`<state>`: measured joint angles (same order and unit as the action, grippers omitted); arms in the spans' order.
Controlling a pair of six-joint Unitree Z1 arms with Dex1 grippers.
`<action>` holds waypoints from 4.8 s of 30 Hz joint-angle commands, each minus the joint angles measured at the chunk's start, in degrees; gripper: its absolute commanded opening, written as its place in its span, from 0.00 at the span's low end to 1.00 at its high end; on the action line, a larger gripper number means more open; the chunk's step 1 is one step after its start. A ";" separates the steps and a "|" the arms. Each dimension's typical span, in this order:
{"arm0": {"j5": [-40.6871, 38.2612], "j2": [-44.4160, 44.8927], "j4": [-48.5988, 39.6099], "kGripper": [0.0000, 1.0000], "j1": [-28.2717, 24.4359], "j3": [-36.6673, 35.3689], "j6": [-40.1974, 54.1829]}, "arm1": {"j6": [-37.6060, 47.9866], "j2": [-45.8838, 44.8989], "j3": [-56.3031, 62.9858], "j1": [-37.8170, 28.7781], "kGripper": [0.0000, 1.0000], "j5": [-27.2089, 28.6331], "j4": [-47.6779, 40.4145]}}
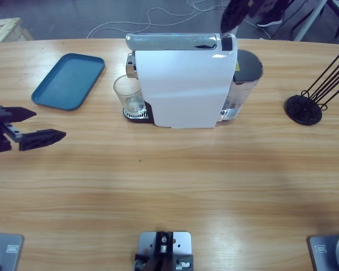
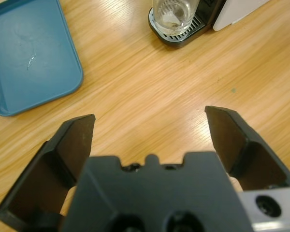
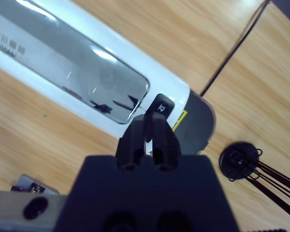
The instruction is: Pour coffee
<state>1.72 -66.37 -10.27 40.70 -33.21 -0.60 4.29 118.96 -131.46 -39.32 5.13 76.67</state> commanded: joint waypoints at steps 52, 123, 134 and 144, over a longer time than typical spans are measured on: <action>-0.58 -0.23 -0.19 0.99 -0.27 1.48 -0.27 | 4.95 -4.30 -8.38 -3.48 0.97 4.82 8.02; -1.54 1.10 17.76 1.00 -0.01 9.48 11.50 | 0.24 -69.21 109.75 -6.38 1.00 -0.05 -77.37; -2.28 -0.16 19.60 1.00 -0.01 9.65 10.85 | 0.37 -68.25 109.75 -6.38 1.00 -0.12 -77.49; -11.04 2.26 19.50 1.00 -0.01 10.09 7.55 | 0.37 -68.19 109.75 -6.38 1.00 -0.45 -77.63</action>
<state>-4.34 -66.49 8.90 40.68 -25.51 8.41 4.76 49.17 -23.65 -45.42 5.18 -0.13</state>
